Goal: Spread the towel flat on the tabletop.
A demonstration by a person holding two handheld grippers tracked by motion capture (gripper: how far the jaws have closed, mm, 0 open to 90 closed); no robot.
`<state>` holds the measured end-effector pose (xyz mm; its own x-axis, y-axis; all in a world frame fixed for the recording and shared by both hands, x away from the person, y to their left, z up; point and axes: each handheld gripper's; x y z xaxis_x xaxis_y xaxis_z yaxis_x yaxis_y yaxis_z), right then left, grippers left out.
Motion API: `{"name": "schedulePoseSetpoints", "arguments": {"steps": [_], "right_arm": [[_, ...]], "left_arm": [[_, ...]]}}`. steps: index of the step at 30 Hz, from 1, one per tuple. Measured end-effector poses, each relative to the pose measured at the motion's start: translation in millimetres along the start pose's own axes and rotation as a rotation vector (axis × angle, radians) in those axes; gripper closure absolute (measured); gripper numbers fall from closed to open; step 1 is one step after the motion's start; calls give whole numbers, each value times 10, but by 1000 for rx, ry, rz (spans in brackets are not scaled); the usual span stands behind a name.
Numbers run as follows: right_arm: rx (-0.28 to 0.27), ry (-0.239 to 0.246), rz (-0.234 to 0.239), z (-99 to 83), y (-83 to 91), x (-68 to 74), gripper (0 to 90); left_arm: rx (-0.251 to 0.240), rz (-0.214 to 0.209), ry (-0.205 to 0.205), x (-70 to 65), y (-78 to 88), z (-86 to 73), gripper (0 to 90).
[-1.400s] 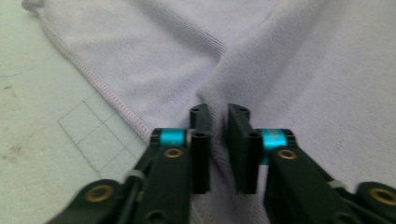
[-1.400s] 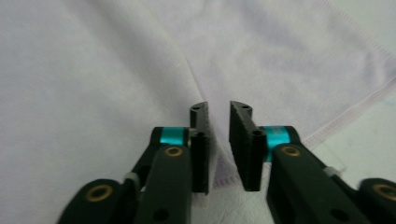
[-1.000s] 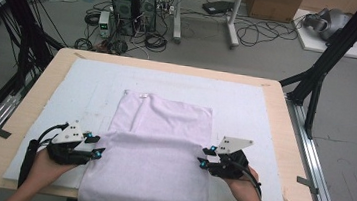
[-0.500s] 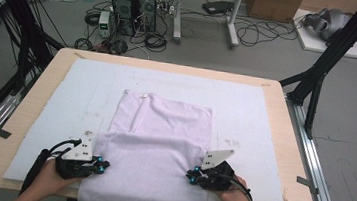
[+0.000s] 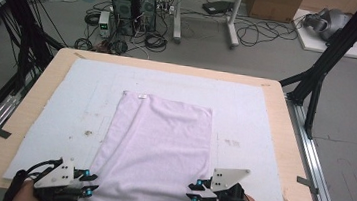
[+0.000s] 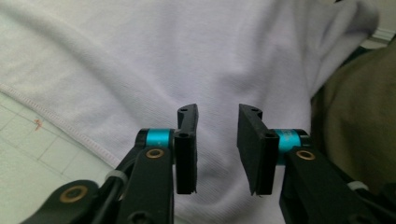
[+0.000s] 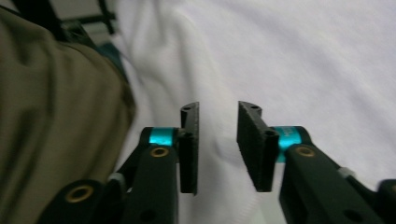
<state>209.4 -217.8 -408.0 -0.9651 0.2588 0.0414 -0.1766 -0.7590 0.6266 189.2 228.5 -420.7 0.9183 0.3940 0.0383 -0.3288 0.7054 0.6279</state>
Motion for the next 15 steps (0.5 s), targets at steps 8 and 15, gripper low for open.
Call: {"name": "schedulePoseSetpoints", "arguments": {"steps": [8,15], "right_arm": [[111,-36,-43,-230,-176,-177,682],[148,-32,10,-293,-79,-130,891]], "left_arm": [[52,-4,44,280,-295,-52,729],[51,3,46,202,-187,-88,866]]}}
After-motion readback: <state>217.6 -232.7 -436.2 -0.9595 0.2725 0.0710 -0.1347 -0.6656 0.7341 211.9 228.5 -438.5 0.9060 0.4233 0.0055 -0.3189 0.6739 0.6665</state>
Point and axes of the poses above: each handheld gripper's, and its own axes: y roughly backward along the jaws, z roughly out of its top, x roughly to its left, and after that the axes turned 1 degree about -z, right-handed
